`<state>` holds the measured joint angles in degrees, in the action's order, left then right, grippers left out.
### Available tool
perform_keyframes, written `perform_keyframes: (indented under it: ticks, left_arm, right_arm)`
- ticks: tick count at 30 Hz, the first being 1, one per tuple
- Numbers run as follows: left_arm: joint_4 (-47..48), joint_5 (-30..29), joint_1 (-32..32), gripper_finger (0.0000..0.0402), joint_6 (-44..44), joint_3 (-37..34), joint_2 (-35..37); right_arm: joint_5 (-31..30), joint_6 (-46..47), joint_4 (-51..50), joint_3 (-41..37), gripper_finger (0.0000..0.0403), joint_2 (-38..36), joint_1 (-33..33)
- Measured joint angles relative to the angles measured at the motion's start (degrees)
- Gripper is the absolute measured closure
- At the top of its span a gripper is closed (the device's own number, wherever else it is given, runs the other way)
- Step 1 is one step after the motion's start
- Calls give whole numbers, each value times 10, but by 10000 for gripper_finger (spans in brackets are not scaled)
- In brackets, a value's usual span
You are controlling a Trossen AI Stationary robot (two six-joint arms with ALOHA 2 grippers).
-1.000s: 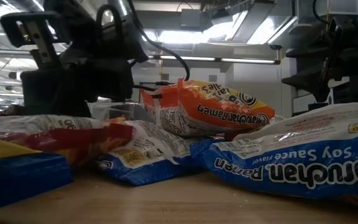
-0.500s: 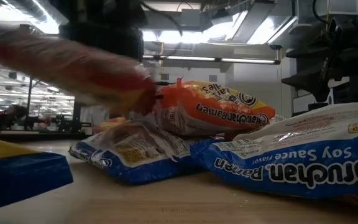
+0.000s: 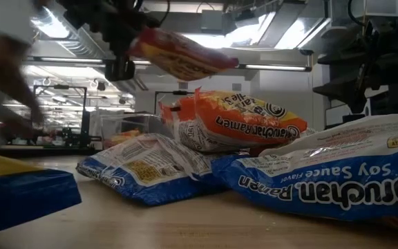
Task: Sort Maruchan noodles
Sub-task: Put the red noodle pack into the right transparent bin
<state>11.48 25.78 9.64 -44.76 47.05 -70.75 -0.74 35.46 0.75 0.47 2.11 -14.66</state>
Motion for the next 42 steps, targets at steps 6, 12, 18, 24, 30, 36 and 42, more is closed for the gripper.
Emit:
perform_keyframes:
  ticks: [6,12,18,24,30,36,42]
  left_arm:
    - [-27,11,76,401,3,3,-14]
    - [-23,28,145,401,45,88,-70]
    - [2,2,208,401,121,238,-169]
    - [7,3,253,401,158,368,-289]
    - [59,3,275,401,204,464,-395]
    - [77,2,282,401,220,494,-452]
    - [108,-29,277,401,262,494,-478]
  right_arm:
    - [-1,0,0,0,79,0,0]
    - [-2,0,0,0,79,0,0]
    - [-3,1,0,0,79,0,0]
    - [-3,2,0,0,79,0,0]
    - [-3,2,0,0,79,0,0]
    - [-3,5,0,0,79,0,0]
    - [-3,7,0,0,79,0,0]
